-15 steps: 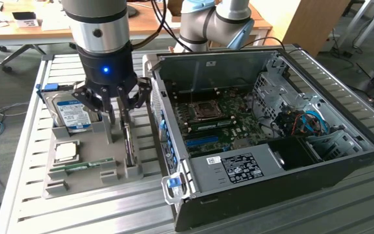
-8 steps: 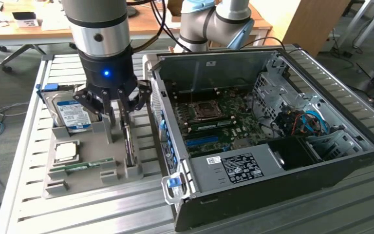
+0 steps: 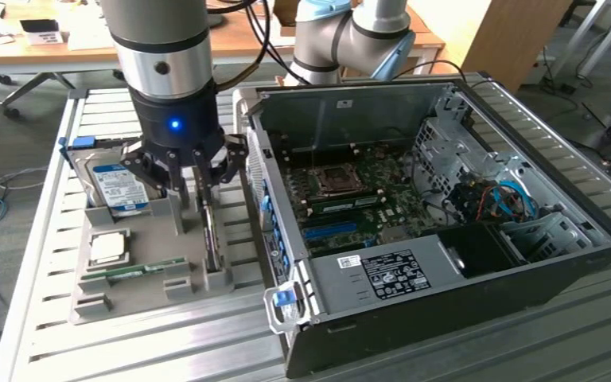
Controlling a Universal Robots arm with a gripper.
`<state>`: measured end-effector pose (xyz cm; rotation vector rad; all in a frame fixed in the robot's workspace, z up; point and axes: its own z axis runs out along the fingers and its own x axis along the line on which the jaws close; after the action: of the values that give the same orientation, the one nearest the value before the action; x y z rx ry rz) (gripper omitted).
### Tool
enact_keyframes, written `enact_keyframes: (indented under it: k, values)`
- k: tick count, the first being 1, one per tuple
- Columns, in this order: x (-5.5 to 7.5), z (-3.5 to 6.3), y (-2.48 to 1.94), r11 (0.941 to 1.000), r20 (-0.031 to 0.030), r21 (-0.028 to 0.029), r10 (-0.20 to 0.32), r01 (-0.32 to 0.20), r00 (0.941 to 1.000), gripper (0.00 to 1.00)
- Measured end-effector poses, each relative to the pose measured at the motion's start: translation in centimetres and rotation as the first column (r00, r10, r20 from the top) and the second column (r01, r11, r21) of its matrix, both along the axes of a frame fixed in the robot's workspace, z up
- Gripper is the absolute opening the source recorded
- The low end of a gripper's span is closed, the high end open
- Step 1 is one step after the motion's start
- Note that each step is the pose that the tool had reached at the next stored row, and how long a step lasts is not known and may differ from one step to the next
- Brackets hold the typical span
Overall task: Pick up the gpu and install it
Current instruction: 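Pick up the gpu and move the gpu toward the slot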
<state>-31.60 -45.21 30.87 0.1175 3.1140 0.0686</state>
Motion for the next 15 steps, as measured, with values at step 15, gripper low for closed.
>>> enact_keyframes:
  k: [15]
  values:
    - [0.0,-0.14,0.0,1.0,0.0,0.0,0.0,0.0,1.0,0.36]
